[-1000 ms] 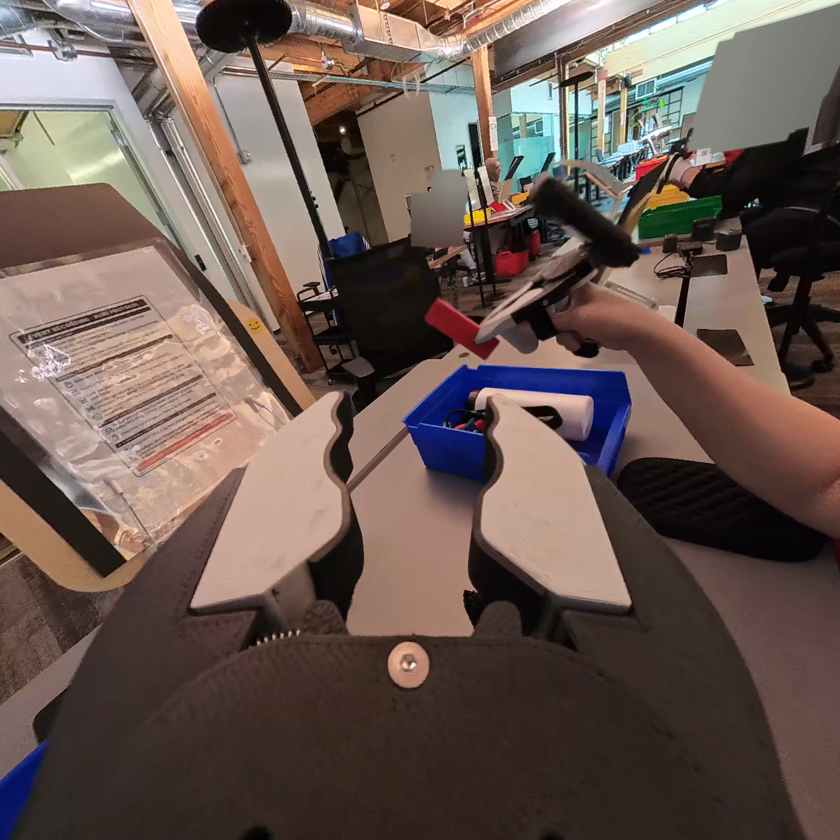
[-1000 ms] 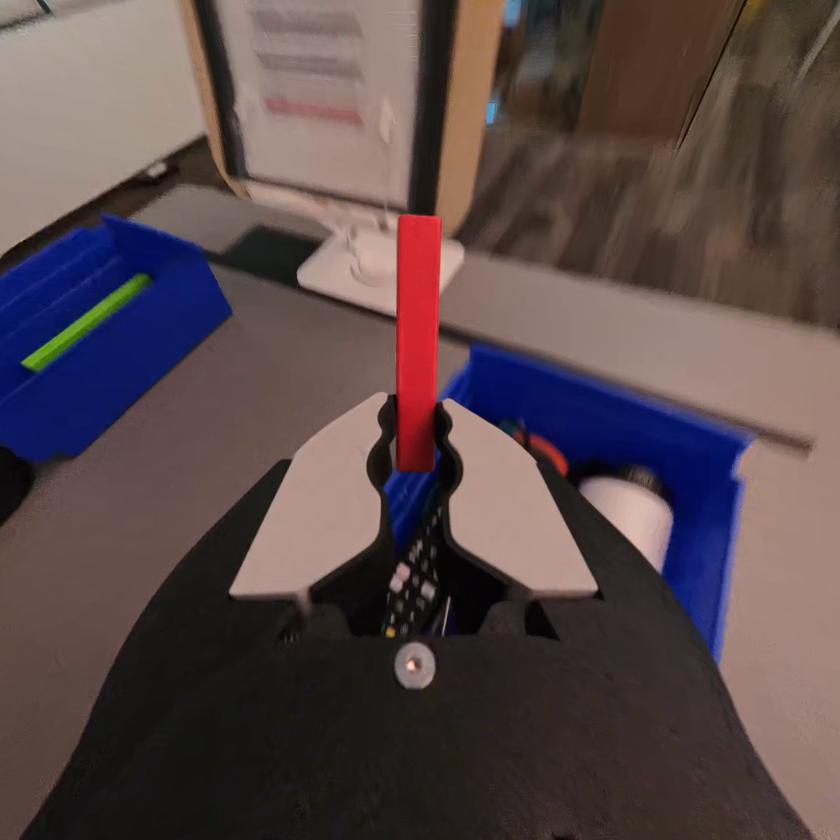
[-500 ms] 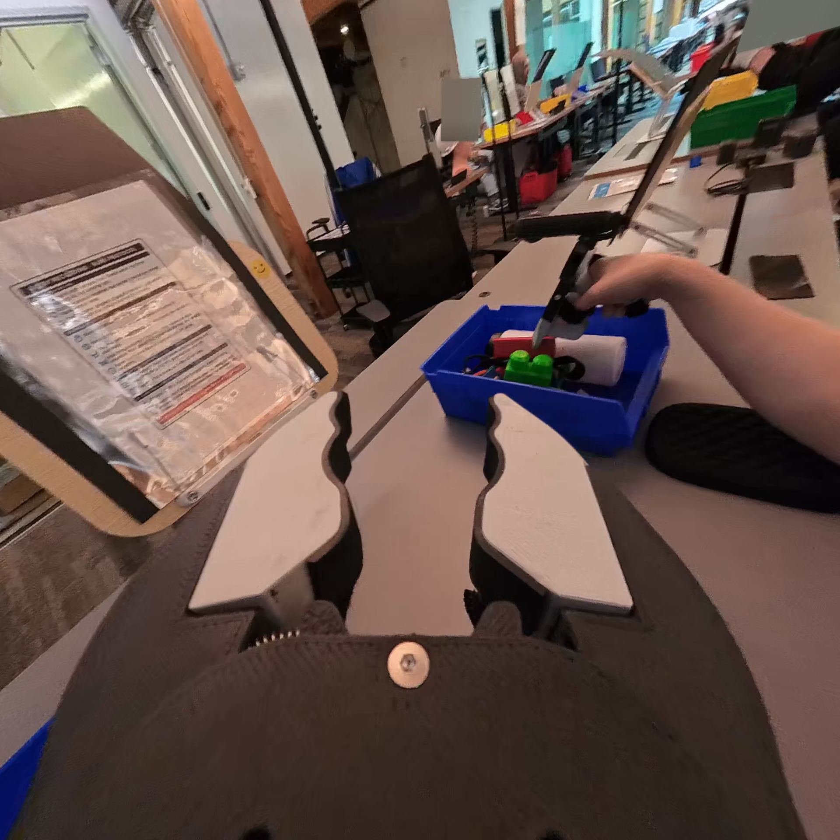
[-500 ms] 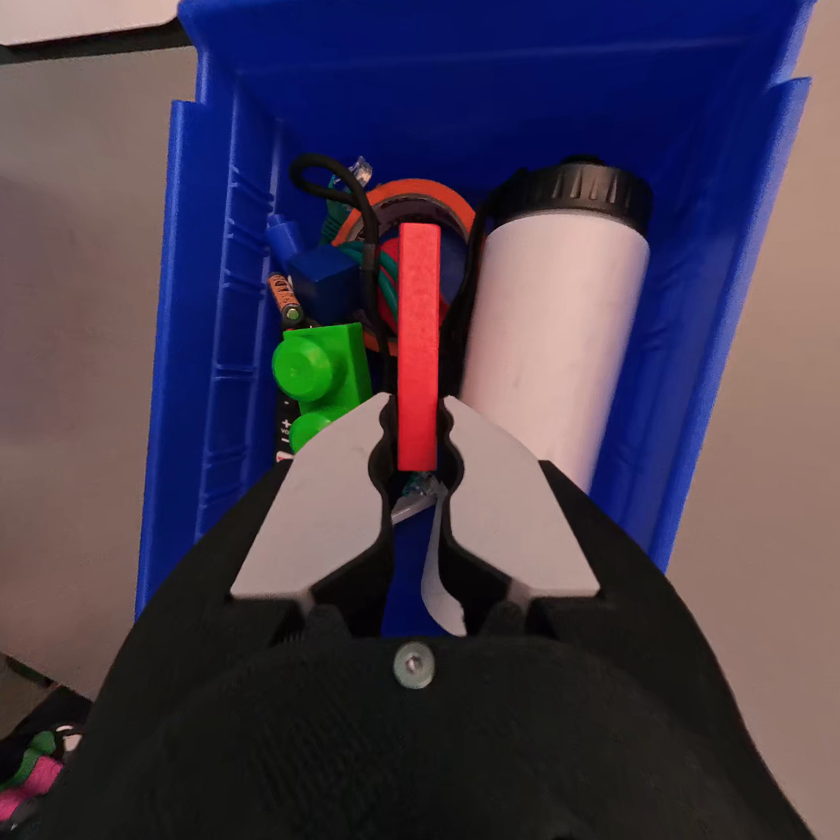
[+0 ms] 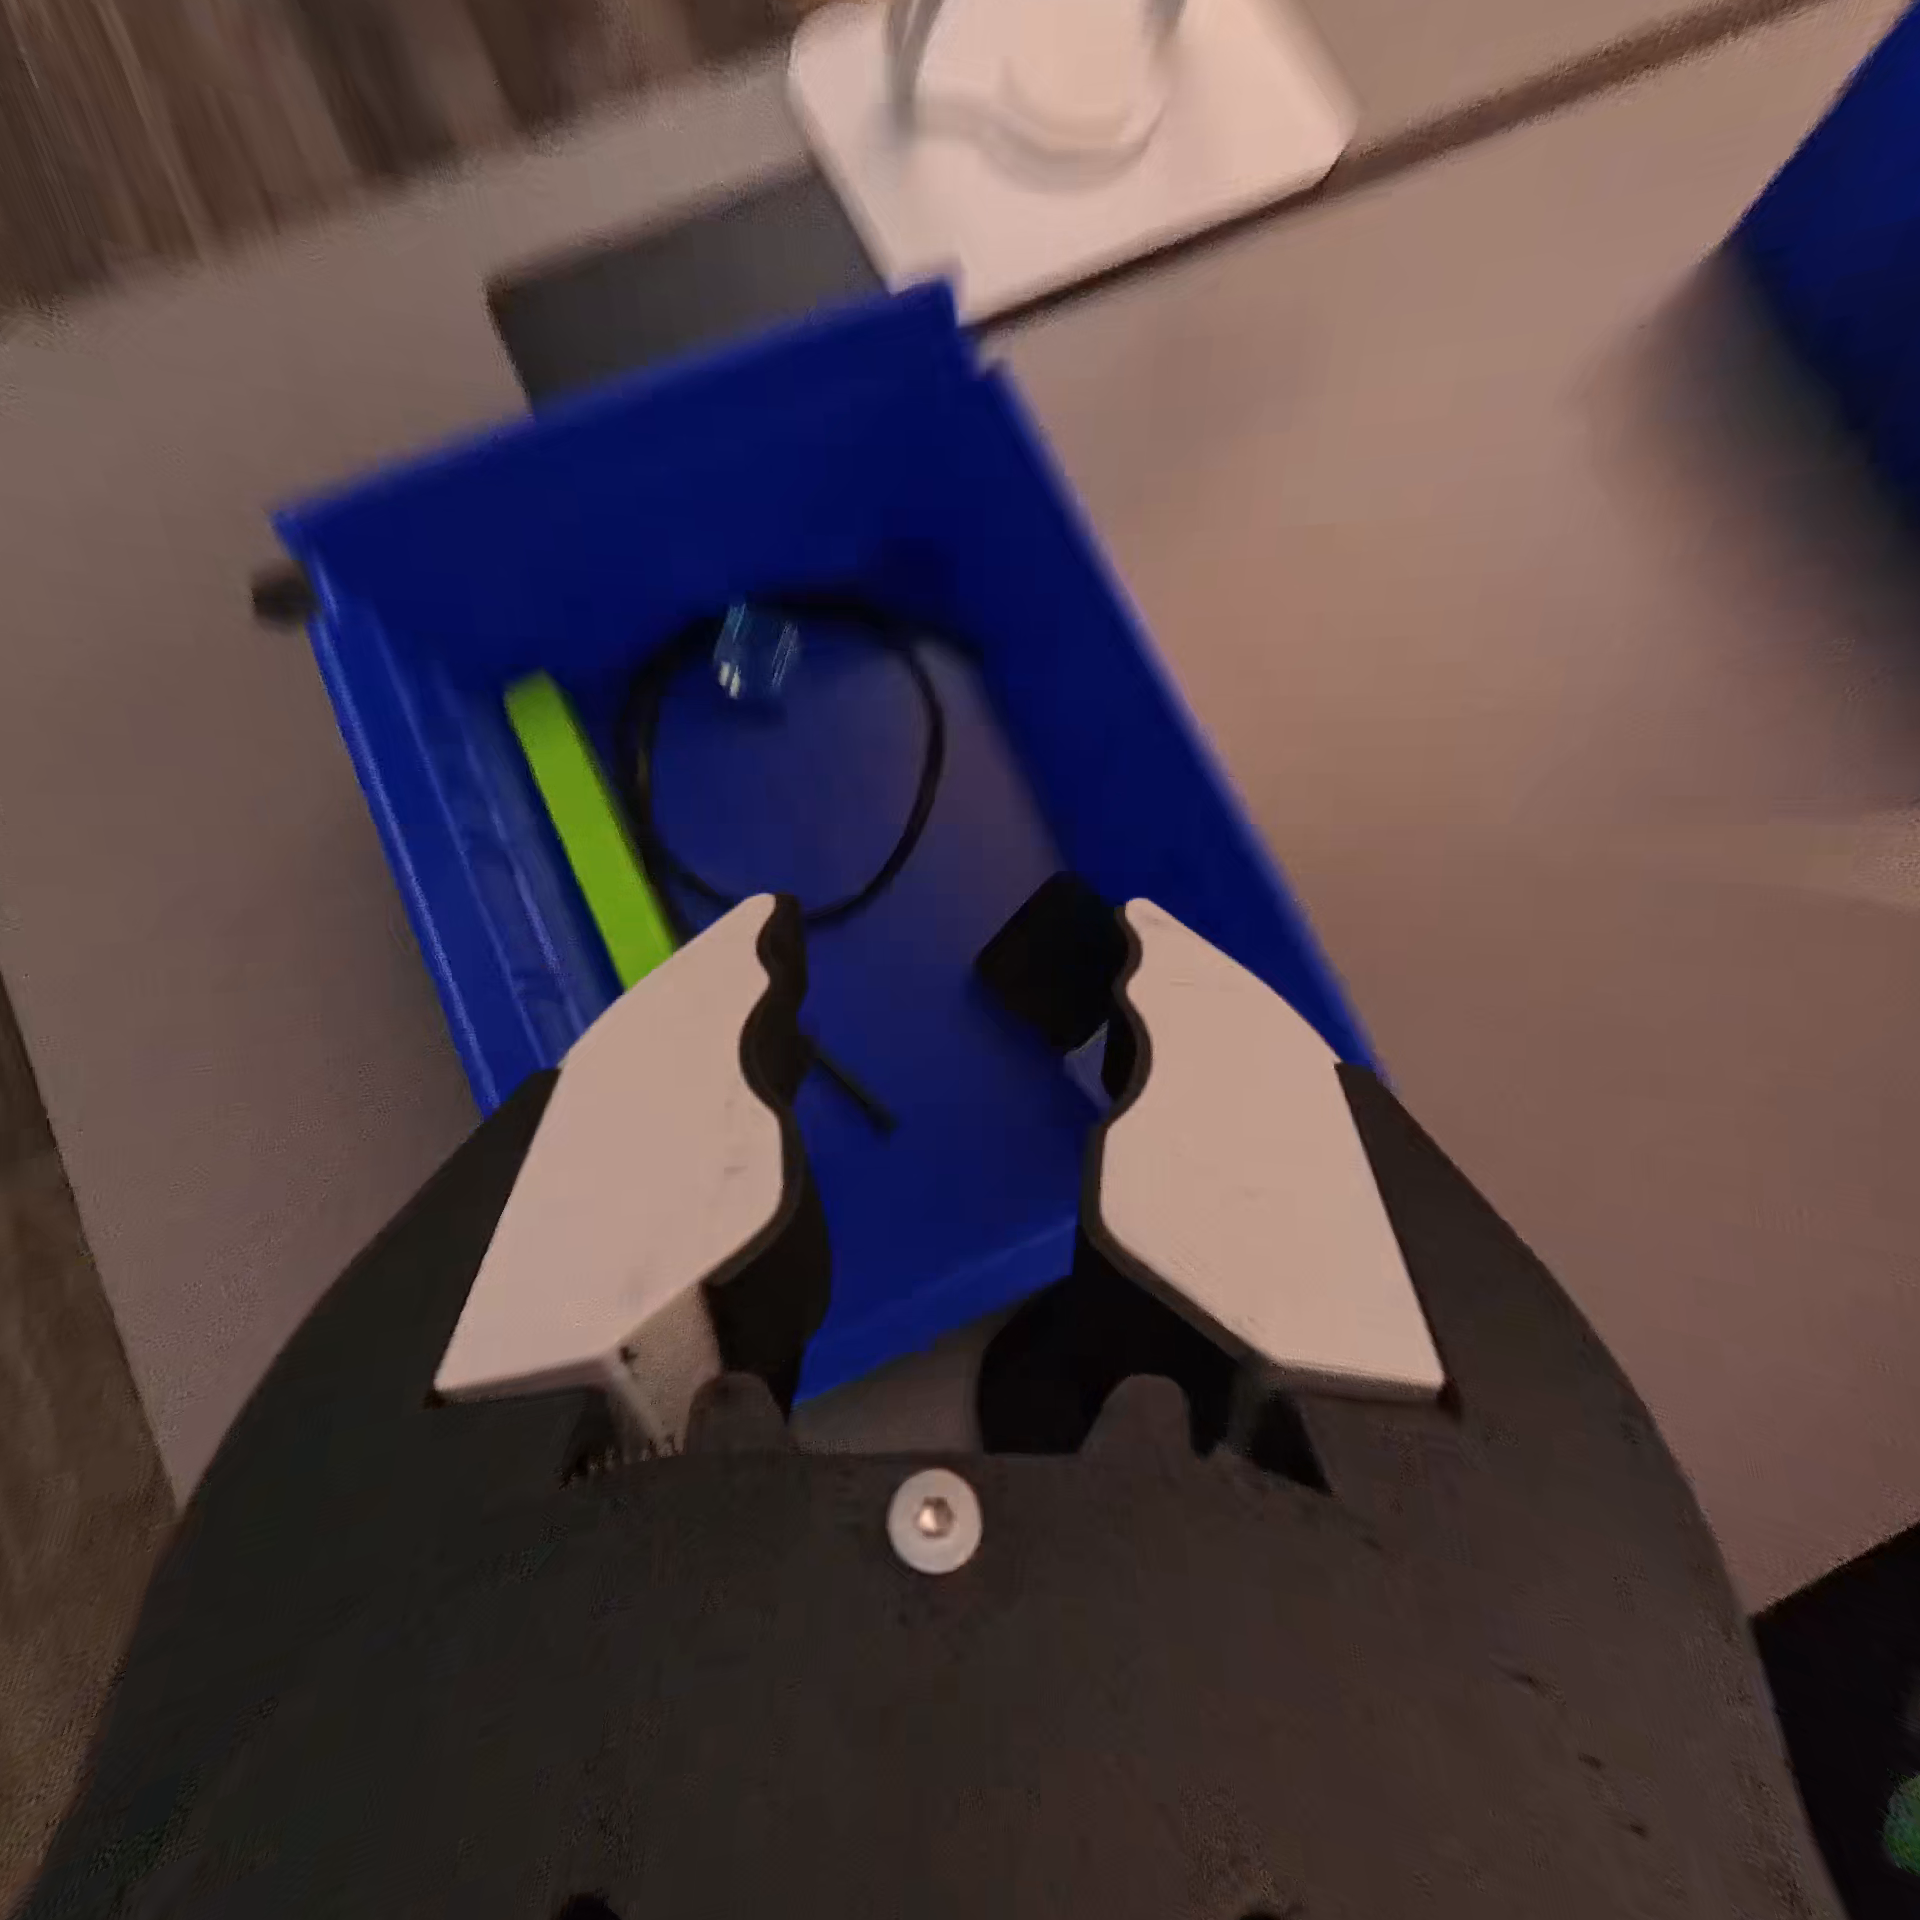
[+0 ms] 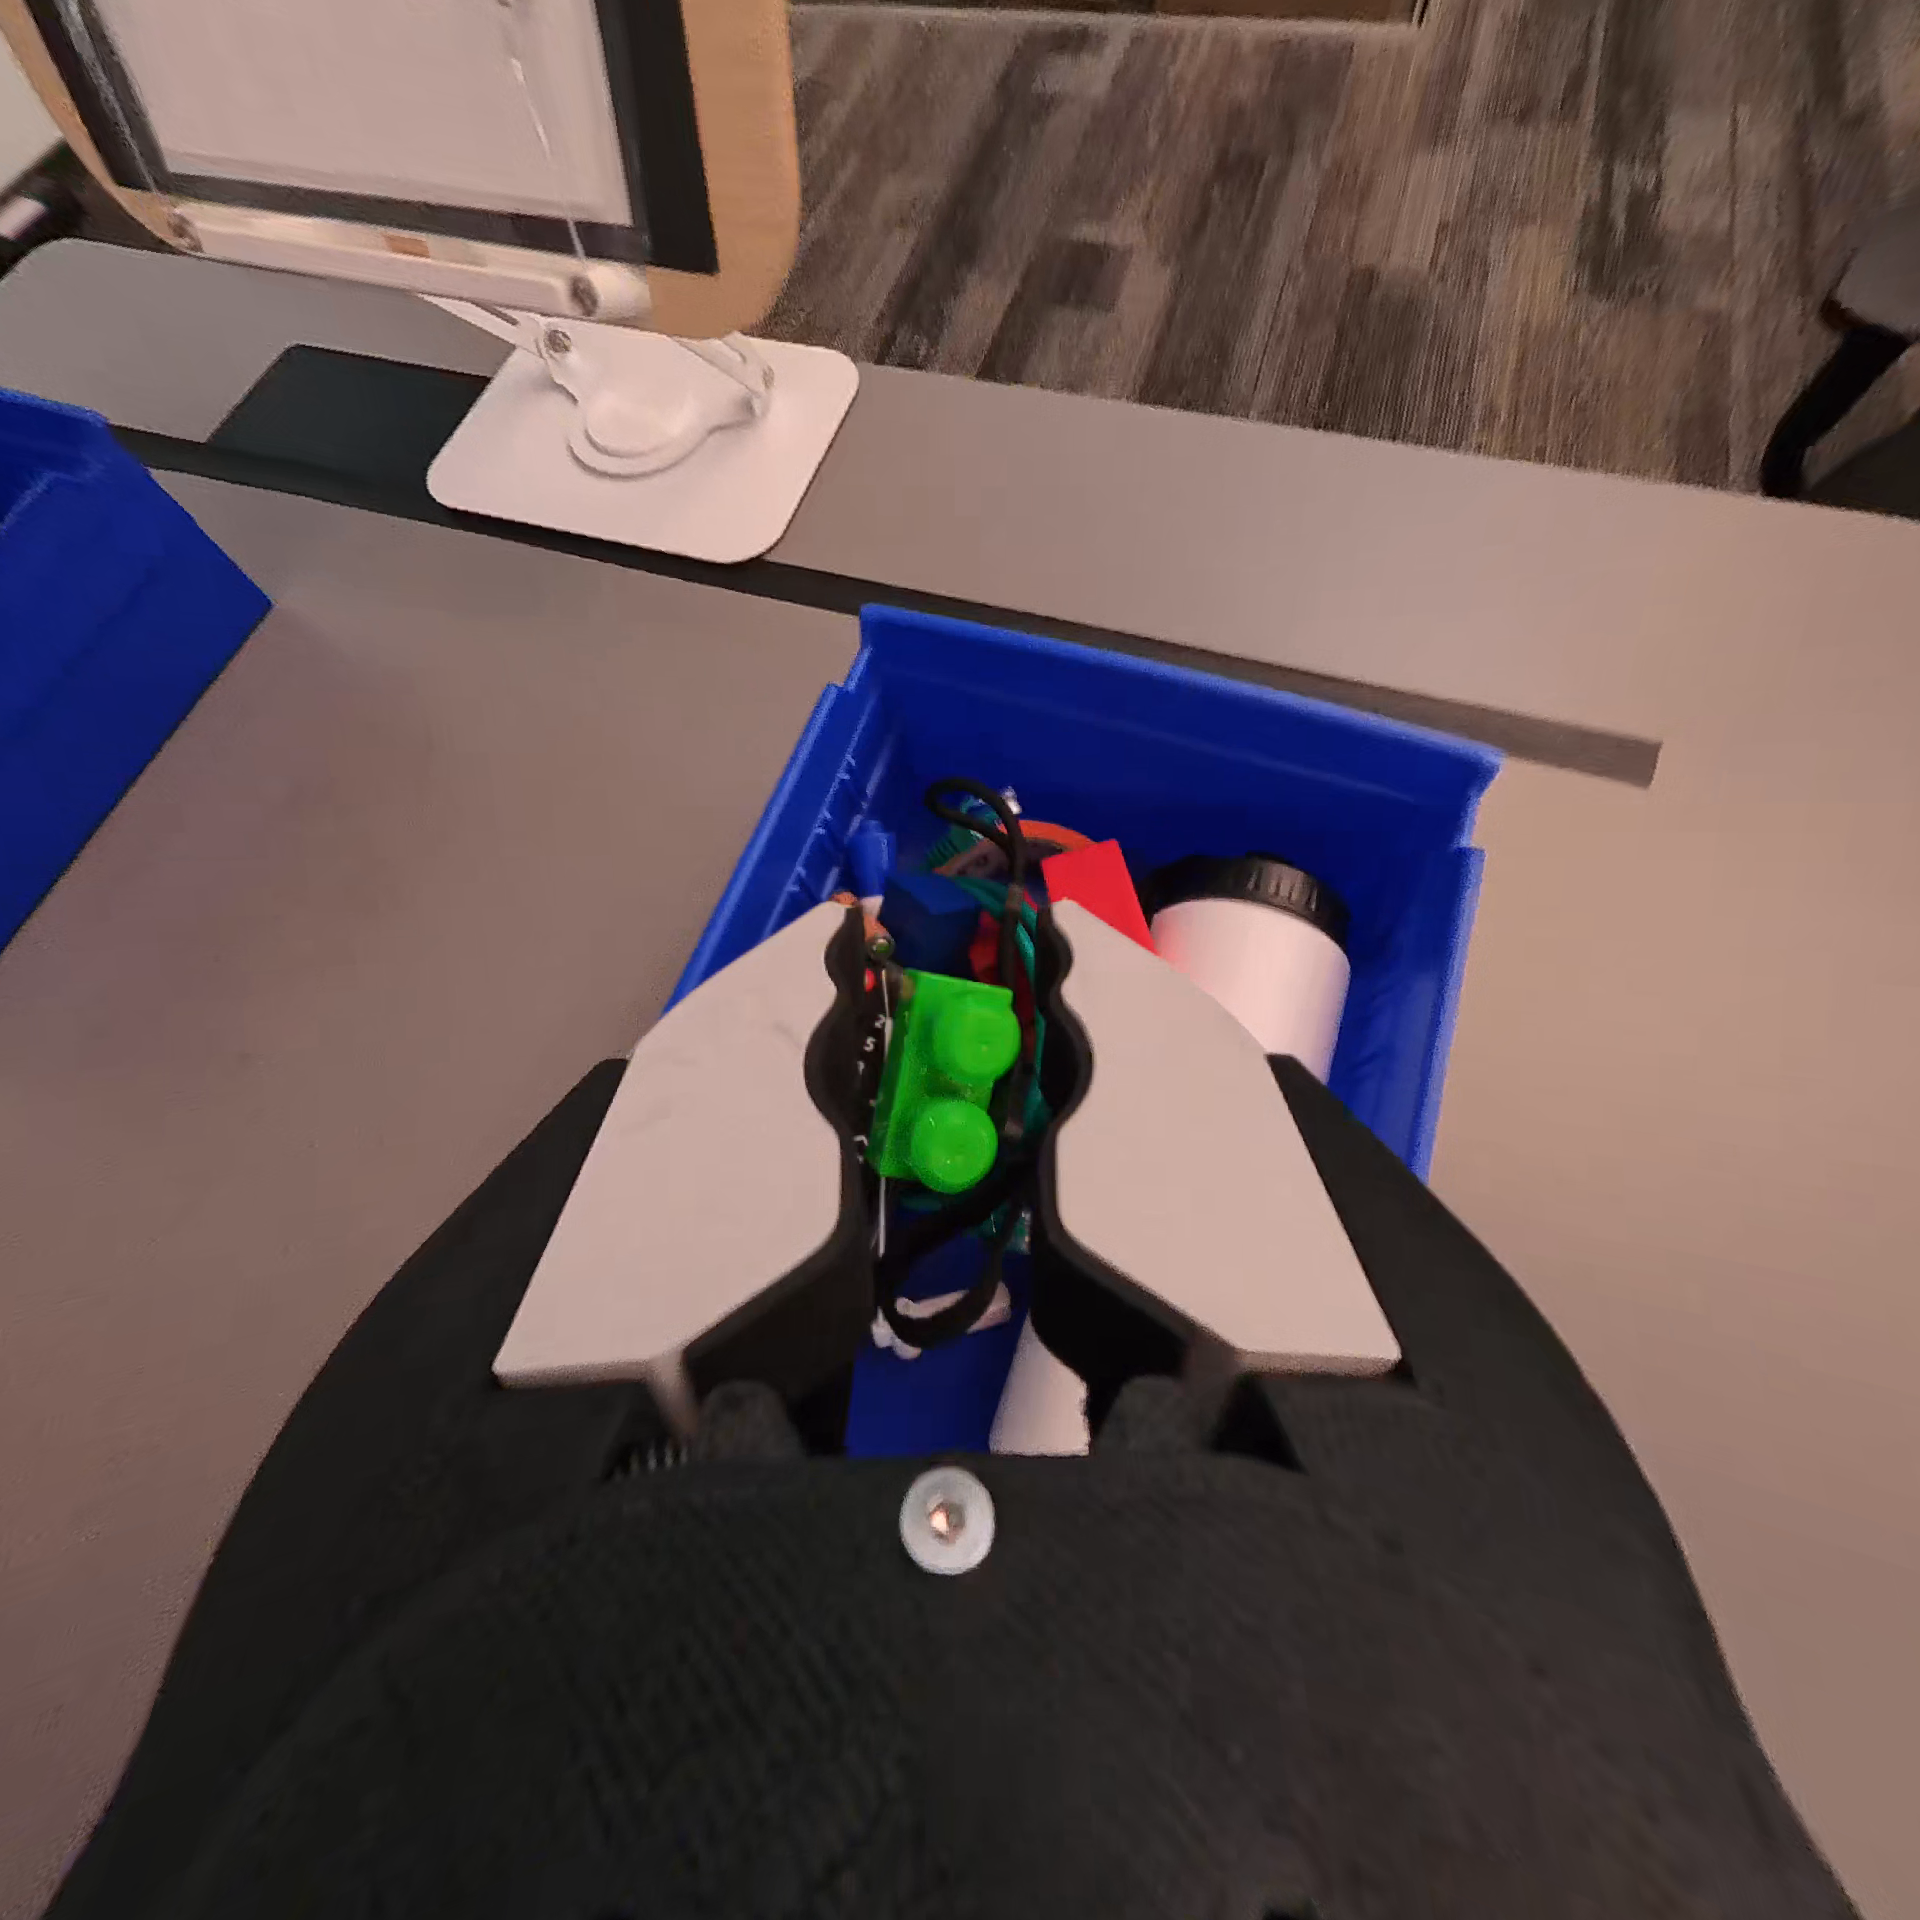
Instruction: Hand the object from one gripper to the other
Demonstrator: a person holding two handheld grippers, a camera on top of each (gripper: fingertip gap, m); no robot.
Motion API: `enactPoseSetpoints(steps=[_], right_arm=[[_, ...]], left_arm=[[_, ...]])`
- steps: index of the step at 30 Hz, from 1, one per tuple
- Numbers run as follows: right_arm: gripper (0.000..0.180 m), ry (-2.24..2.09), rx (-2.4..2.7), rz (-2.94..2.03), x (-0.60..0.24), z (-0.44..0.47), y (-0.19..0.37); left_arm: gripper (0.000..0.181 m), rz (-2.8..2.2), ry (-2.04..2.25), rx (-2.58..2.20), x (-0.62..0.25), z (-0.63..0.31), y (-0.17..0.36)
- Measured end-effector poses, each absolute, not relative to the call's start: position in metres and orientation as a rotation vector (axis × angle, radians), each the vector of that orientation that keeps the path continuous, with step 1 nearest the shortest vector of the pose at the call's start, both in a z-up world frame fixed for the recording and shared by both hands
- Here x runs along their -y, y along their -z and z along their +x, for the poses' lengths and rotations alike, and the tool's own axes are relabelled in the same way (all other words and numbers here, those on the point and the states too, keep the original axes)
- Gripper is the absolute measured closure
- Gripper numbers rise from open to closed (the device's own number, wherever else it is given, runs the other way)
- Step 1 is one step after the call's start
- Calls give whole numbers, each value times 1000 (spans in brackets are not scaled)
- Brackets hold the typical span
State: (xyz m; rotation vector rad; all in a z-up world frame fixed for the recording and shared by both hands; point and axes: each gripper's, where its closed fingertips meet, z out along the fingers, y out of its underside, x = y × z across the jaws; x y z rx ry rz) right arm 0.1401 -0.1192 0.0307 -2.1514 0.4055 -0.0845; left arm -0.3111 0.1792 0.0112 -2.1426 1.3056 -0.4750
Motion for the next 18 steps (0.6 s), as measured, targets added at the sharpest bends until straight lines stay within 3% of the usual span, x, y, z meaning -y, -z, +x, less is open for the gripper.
enactPoseSetpoints(steps=[6,10,18], right_arm=[[147,89,-353,-2172,110,133,-26],[147,111,-354,-2226,113,138,-15],[151,70,-348,-2253,114,138,-8]], left_arm=[[133,-2211,603,-1728,-164,-284,67],[131,-2102,447,-2006,-158,-285,107],[111,-2063,582,-2130,-148,-278,134]])
